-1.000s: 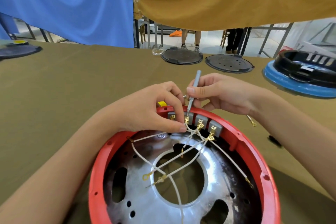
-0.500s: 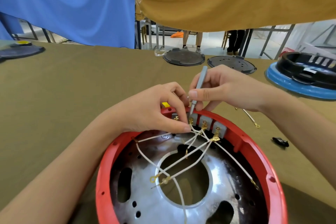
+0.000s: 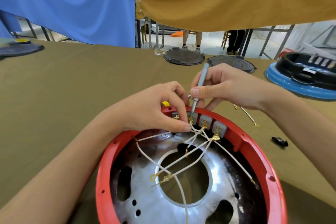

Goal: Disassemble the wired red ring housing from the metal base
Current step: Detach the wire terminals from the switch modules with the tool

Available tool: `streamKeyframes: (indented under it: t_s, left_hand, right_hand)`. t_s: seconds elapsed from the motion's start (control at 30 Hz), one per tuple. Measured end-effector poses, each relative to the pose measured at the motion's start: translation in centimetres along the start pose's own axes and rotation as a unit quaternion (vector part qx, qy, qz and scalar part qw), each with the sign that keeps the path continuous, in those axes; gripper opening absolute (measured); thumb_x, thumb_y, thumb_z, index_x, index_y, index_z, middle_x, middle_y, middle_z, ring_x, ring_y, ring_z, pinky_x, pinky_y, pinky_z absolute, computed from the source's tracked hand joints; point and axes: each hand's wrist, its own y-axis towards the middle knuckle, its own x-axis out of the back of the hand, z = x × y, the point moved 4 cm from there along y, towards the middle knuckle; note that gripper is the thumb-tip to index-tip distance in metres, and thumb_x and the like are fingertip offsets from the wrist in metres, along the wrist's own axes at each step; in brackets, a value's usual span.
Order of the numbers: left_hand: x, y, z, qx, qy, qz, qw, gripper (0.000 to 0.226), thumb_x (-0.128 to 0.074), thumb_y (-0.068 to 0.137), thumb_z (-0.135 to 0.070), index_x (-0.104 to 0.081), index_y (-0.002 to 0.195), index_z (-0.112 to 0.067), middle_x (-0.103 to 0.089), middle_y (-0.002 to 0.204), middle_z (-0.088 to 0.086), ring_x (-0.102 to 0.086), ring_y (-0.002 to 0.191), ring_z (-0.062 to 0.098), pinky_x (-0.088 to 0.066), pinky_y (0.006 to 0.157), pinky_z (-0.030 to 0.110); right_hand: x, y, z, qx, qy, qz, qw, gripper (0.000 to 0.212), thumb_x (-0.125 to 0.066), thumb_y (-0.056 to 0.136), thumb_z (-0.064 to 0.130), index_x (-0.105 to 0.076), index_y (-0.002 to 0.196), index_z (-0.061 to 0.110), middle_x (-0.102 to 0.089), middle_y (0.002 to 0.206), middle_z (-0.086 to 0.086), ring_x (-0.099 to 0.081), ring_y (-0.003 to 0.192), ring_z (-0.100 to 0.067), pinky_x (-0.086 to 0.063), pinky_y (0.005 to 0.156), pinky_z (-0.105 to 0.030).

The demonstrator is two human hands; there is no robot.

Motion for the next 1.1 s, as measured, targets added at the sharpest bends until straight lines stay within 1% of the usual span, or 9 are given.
streamKeyframes:
  t_s: [0.1, 0.27, 0.47, 0.6, 0.73, 0.87, 0.97, 1.03, 1.1]
  left_hand:
    - [0.0, 0.0, 0.0, -0.002, 0.003, 0.0, 1.0, 0.005, -0.083, 0.076, -0.03, -0.078, 0.074, -0.031, -0.053, 0.107, -0.012, -0.055, 0.11, 0.007, -0.042, 0.101, 0.032]
    - [0.0, 0.0, 0.0, -0.004, -0.003, 0.0, 1.0, 0.005, -0.083, 0.076, -0.031, -0.078, 0.075, -0.03, -0.055, 0.111, -0.01, -0.056, 0.112, 0.007, -0.041, 0.104, 0.037]
    - [0.1, 0.0, -0.1, -0.005, -0.002, 0.002, 1.0, 0.004, -0.083, 0.076, -0.029, -0.078, 0.076, -0.029, -0.055, 0.11, -0.011, -0.056, 0.112, 0.007, -0.042, 0.104, 0.036]
    - [0.1, 0.1, -0.1, -0.006, 0.001, 0.004, 1.0, 0.004, -0.083, 0.076, -0.029, -0.079, 0.076, -0.029, -0.055, 0.112, -0.007, -0.055, 0.113, 0.01, -0.041, 0.104, 0.036]
    - [0.0, 0.0, -0.1, -0.007, 0.001, 0.007, 1.0, 0.005, -0.083, 0.076, -0.031, -0.078, 0.076, -0.03, -0.053, 0.108, -0.008, -0.055, 0.11, 0.01, -0.041, 0.101, 0.031]
    - [0.0, 0.0, -0.1, -0.011, 0.006, 0.007, 1.0, 0.005, -0.082, 0.076, -0.035, -0.078, 0.076, -0.034, -0.053, 0.108, -0.012, -0.054, 0.11, 0.01, -0.042, 0.1, 0.036]
    - [-0.1, 0.0, 0.1, -0.012, 0.002, 0.007, 1.0, 0.005, -0.083, 0.076, -0.033, -0.078, 0.076, -0.034, -0.052, 0.108, -0.015, -0.054, 0.111, 0.011, -0.043, 0.099, 0.042]
    - [-0.1, 0.0, 0.1, -0.015, -0.002, 0.007, 1.0, 0.006, -0.083, 0.076, -0.031, -0.078, 0.075, -0.033, -0.052, 0.107, -0.017, -0.055, 0.111, 0.011, -0.042, 0.101, 0.039]
    - [0.0, 0.0, 0.1, -0.017, -0.005, 0.009, 1.0, 0.006, -0.083, 0.076, -0.031, -0.078, 0.076, -0.033, -0.053, 0.107, -0.016, -0.055, 0.112, 0.01, -0.041, 0.103, 0.037]
  right_hand:
    - [0.0, -0.1, 0.4, 0.008, -0.006, -0.001, 1.0, 0.011, -0.071, 0.082, 0.033, -0.073, 0.082, 0.022, -0.073, 0.077, -0.003, -0.072, 0.076, -0.013, -0.062, 0.068, -0.031]
    - [-0.1, -0.1, 1.1, 0.029, -0.041, 0.005, 0.999, 0.016, -0.071, 0.082, 0.036, -0.071, 0.085, 0.02, -0.074, 0.076, 0.0, -0.073, 0.076, -0.013, -0.061, 0.066, -0.029]
    - [-0.1, -0.1, 1.1, 0.033, -0.038, 0.007, 0.999, 0.016, -0.071, 0.082, 0.037, -0.072, 0.085, 0.021, -0.074, 0.077, -0.004, -0.072, 0.075, -0.014, -0.061, 0.066, -0.028]
    - [-0.1, 0.1, 0.5, 0.028, -0.018, 0.008, 0.999, 0.016, -0.071, 0.083, 0.038, -0.073, 0.085, 0.022, -0.074, 0.08, -0.004, -0.072, 0.075, -0.011, -0.057, 0.063, -0.022]
    - [-0.1, 0.3, -1.0, -0.017, 0.066, 0.029, 0.997, 0.014, -0.075, 0.08, 0.036, -0.075, 0.083, 0.022, -0.072, 0.082, -0.001, -0.068, 0.075, -0.01, -0.058, 0.066, -0.025]
    - [-0.4, 0.8, -1.9, -0.047, 0.128, 0.064, 0.989, 0.013, -0.075, 0.082, 0.034, -0.076, 0.085, 0.021, -0.071, 0.083, 0.002, -0.066, 0.073, -0.005, -0.057, 0.063, -0.021]
    - [-0.5, 0.8, -2.7, -0.071, 0.174, 0.081, 0.979, 0.013, -0.074, 0.081, 0.034, -0.076, 0.084, 0.022, -0.068, 0.075, 0.001, -0.065, 0.069, -0.006, -0.057, 0.061, -0.02]
    - [-0.4, 0.6, -2.6, -0.068, 0.172, 0.079, 0.98, 0.011, -0.073, 0.08, 0.032, -0.076, 0.083, 0.022, -0.069, 0.077, 0.0, -0.066, 0.07, -0.006, -0.058, 0.063, -0.021]
    - [-0.1, 0.4, -1.8, -0.043, 0.118, 0.063, 0.99, 0.009, -0.073, 0.083, 0.031, -0.076, 0.084, 0.022, -0.072, 0.084, 0.0, -0.068, 0.074, -0.008, -0.059, 0.065, -0.024]
